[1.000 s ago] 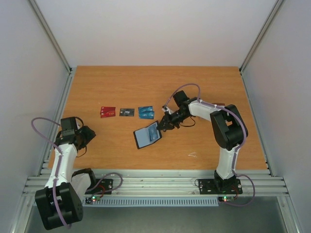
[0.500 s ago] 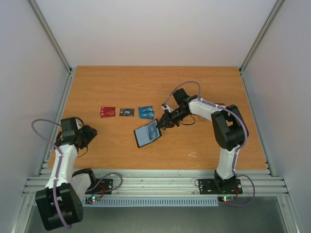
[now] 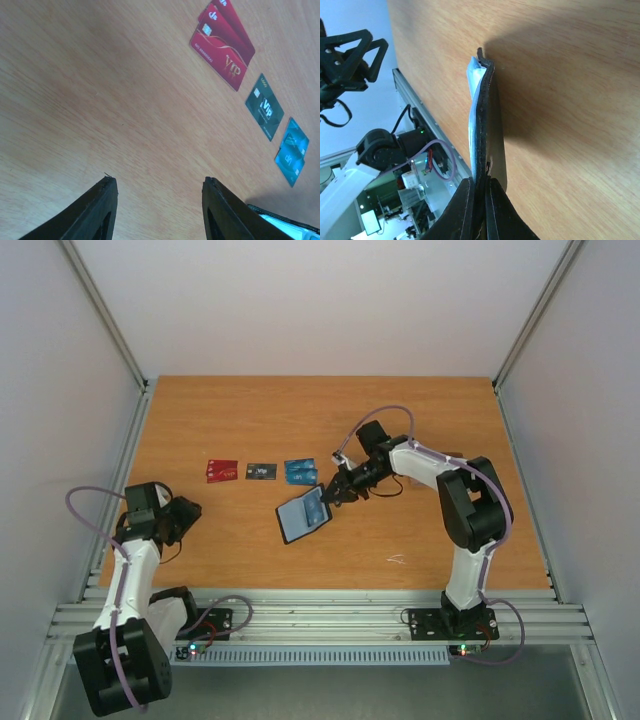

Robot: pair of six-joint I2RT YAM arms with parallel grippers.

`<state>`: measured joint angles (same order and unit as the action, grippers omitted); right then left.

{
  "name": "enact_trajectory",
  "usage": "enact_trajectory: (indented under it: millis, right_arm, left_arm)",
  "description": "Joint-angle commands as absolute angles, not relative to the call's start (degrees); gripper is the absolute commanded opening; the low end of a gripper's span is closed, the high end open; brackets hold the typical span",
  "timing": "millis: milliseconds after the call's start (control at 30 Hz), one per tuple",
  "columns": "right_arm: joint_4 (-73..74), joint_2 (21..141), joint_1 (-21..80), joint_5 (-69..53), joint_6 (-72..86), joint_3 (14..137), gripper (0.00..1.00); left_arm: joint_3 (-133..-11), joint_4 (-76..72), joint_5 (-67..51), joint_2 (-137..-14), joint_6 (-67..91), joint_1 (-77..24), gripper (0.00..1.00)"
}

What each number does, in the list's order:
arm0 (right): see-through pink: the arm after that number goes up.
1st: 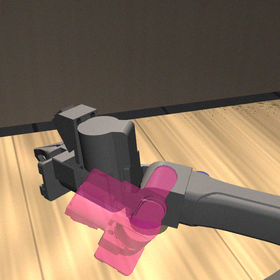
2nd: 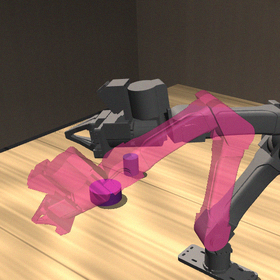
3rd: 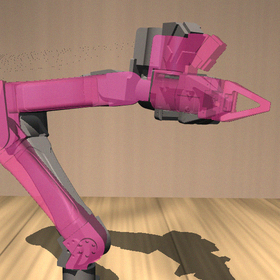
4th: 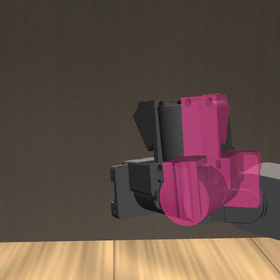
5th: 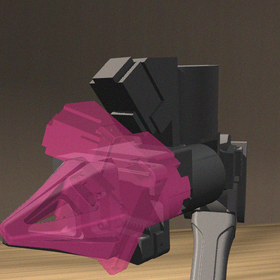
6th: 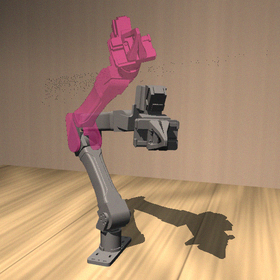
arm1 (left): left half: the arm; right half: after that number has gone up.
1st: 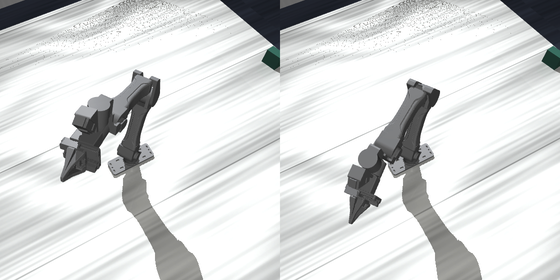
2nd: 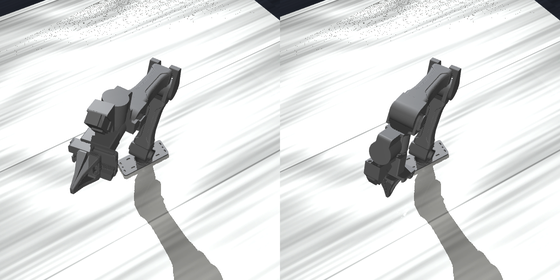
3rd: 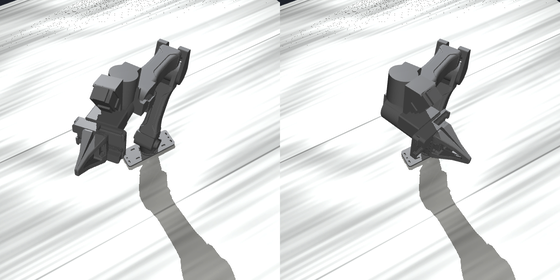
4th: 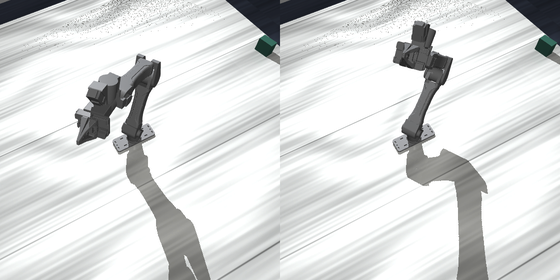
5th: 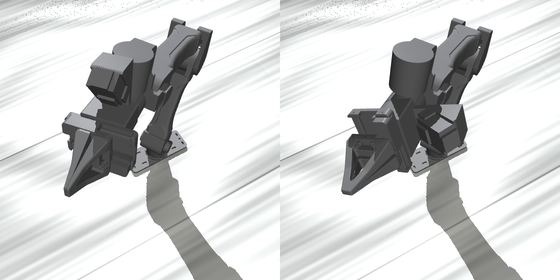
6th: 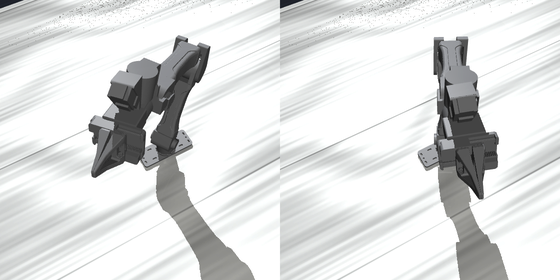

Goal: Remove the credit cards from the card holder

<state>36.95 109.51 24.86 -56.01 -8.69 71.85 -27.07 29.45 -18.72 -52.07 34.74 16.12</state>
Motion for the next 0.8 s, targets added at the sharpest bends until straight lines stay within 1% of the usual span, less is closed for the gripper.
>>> enact_trajectory:
  millis: [0, 167, 267, 400, 567, 667, 767]
  right_arm:
    - [36.28, 105.48, 25.23, -60.69, -10.51, 73.31, 0.01]
    - [28.01, 101.67, 25.21, -64.40, -6.96, 71.65, 0.01]
    - [18.26, 99.89, 25.31, -65.11, -0.53, 69.47, 0.01]
    - [6.10, 98.35, 25.55, -64.48, 9.00, 65.96, 0.01]
    - [-4.87, 97.98, 26.76, -64.22, 15.50, 63.91, 0.01]
    - [-7.10, 98.08, 27.68, -64.22, 16.21, 64.04, 0.01]
    - [-7.56, 98.35, 28.42, -64.47, 16.17, 64.65, 0.01]
  left_arm:
    - [-26.04, 24.36, -22.83, -50.47, 36.07, 16.51, 0.48]
    - [-24.76, 12.41, -35.88, -49.18, 41.78, 16.10, 0.46]
    - [-25.51, 4.06, -41.58, -49.50, 45.49, 14.38, 0.45]
    - [-27.90, -4.74, -47.99, -49.52, 44.66, 9.30, 0.45]
    - [-30.04, -12.21, -53.15, -51.45, 42.67, 3.21, 0.42]
    - [-30.77, -14.15, -54.05, -52.67, 41.66, -0.72, 0.39]
    - [-31.53, -14.00, -53.81, -54.10, 39.43, -4.48, 0.39]
